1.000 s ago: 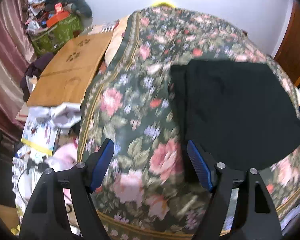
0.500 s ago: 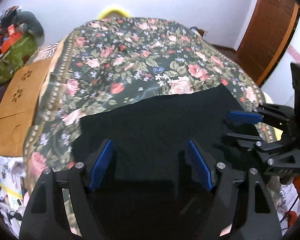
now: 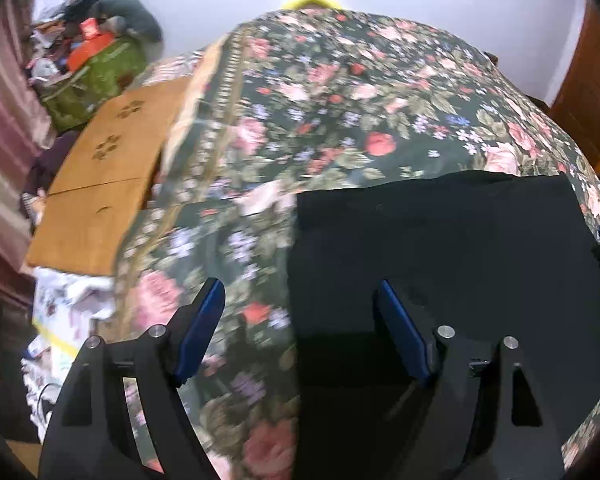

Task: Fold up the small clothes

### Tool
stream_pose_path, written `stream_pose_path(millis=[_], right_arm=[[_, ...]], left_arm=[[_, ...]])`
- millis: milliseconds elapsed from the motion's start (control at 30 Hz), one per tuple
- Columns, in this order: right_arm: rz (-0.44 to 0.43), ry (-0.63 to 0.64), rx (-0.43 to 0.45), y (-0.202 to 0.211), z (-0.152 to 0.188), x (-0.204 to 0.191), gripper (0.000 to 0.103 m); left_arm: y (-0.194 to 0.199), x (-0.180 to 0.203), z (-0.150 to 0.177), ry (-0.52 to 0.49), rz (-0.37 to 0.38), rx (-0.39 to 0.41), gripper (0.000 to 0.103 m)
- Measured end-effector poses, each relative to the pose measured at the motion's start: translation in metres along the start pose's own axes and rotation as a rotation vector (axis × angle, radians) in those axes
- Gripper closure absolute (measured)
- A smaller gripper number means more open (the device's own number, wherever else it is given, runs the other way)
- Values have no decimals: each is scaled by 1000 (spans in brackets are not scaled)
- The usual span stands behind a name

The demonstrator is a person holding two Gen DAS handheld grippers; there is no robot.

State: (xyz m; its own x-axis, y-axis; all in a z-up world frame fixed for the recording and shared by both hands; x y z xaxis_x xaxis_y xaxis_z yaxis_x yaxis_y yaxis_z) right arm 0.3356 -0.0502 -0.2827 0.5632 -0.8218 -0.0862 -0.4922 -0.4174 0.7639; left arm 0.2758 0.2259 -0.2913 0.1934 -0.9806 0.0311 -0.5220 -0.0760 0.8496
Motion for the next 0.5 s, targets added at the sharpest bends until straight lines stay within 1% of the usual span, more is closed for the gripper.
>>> stream_pose_path(millis=[67, 133, 200, 267, 300, 367, 500], right_arm=[[-5, -14, 34, 19, 0, -1, 62], [-14, -18, 77, 43, -4, -8, 62], [-24, -22, 139, 71, -9, -18, 62], [-39, -22, 198, 99, -14, -28, 62], [-39, -19, 236, 115, -17, -34, 62], [-45, -10, 314, 146, -22, -47, 62], [-61, -10, 432, 191, -30, -67, 62]], left_arm=[[20, -4, 4, 6, -8, 31, 24], [46, -2, 9, 18, 9, 74, 24], [69, 3, 11, 19, 23, 113, 24], [97, 13, 12, 8, 28, 170, 24], [118, 21, 12, -2, 41, 212, 24], [143, 33, 10, -15, 65, 271, 24], [213, 67, 10, -51, 118, 427, 24]])
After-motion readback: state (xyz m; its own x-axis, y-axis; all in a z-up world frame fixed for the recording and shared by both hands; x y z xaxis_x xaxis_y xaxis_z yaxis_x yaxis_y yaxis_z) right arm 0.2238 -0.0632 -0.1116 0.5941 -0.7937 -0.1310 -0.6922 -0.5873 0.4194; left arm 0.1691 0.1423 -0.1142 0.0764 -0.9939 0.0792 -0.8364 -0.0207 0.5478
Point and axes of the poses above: each gripper's, at about its wrist camera, not at the fingertips, and y roughly against the way its jaws point, x to its right, z to its underside, the point moved 10 cm from there along -y, roughly the way its jaws point, and after that the axes turned 8 degrees about z, right-handed, at the moved point
